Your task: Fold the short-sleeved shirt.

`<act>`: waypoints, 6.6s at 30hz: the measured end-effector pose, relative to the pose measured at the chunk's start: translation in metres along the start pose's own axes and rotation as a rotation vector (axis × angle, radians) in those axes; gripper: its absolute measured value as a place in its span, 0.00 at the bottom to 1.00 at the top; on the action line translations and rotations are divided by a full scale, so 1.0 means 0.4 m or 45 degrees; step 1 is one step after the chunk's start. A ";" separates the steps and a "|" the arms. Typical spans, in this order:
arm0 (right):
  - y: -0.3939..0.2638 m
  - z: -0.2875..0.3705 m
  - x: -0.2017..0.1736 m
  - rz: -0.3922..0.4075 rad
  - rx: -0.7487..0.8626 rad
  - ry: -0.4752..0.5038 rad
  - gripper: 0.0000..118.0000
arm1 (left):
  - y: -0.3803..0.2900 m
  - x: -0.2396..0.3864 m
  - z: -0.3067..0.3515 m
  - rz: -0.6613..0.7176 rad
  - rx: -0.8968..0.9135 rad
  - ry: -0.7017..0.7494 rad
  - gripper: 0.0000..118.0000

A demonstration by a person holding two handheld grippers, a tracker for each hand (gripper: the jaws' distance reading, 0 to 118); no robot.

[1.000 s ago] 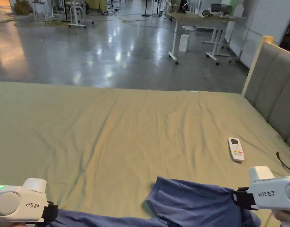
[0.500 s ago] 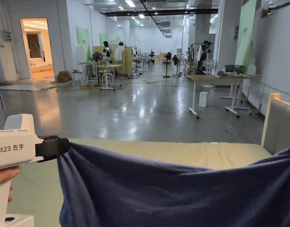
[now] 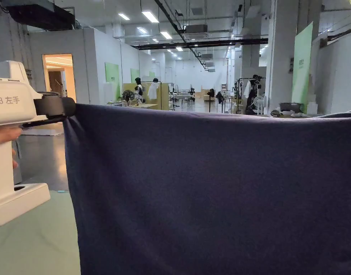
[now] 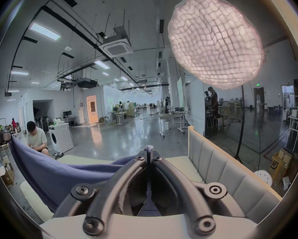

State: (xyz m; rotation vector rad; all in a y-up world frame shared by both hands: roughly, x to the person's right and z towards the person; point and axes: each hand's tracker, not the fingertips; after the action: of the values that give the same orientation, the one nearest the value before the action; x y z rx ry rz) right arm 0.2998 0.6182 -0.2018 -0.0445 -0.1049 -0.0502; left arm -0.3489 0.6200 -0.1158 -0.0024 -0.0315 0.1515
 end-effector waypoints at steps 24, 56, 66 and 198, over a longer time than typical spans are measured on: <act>-0.085 -0.213 -0.077 0.177 -0.011 0.128 0.02 | -0.097 -0.009 -0.105 0.003 -0.061 0.071 0.05; -0.146 -0.632 -0.298 0.278 -0.029 0.052 0.02 | -0.222 -0.093 -0.693 -0.039 -0.160 0.203 0.05; -0.367 -0.548 -0.226 0.291 -0.163 0.180 0.02 | -0.471 -0.140 -0.518 0.033 -0.294 0.142 0.05; -0.994 0.349 -0.092 0.074 -0.597 0.220 0.53 | -1.281 -0.173 0.030 -0.323 -1.350 0.158 0.09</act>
State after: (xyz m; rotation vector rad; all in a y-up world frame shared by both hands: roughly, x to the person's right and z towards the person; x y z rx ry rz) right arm 0.2279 0.2300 -0.0504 -0.5104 0.0833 -0.0196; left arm -0.3405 0.1030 -0.1034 -1.0624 0.0152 -0.1338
